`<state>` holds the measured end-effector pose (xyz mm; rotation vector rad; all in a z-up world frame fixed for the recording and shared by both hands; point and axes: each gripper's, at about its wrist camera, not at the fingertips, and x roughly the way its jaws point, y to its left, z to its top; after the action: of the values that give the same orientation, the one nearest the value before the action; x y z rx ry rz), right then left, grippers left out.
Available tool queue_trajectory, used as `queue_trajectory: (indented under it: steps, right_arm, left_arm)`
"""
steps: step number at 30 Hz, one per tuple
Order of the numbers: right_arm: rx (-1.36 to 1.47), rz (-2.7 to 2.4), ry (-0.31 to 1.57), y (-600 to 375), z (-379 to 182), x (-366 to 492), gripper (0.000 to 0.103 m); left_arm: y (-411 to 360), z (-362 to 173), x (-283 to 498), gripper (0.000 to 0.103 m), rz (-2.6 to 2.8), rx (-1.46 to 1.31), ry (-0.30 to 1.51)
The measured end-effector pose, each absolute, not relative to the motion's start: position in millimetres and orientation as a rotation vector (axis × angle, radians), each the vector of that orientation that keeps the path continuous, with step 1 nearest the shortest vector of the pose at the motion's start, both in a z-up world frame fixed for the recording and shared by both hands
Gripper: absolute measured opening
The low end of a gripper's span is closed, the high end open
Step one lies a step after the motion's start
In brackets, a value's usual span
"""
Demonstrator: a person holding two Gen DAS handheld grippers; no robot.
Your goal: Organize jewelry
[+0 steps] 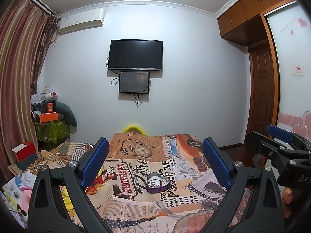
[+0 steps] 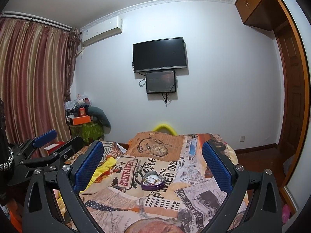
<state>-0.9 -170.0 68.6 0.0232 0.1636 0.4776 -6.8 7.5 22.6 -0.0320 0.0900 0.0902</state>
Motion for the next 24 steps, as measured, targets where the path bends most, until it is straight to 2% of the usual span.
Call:
queue_trajectory:
  steps: [24]
  right_arm:
    - [0.028,0.473,0.177,-175.7,70.4,1.2,0.101]
  left_arm:
    - [10.9,19.8,-0.5,0.101,0.081,-0.059,0.105]
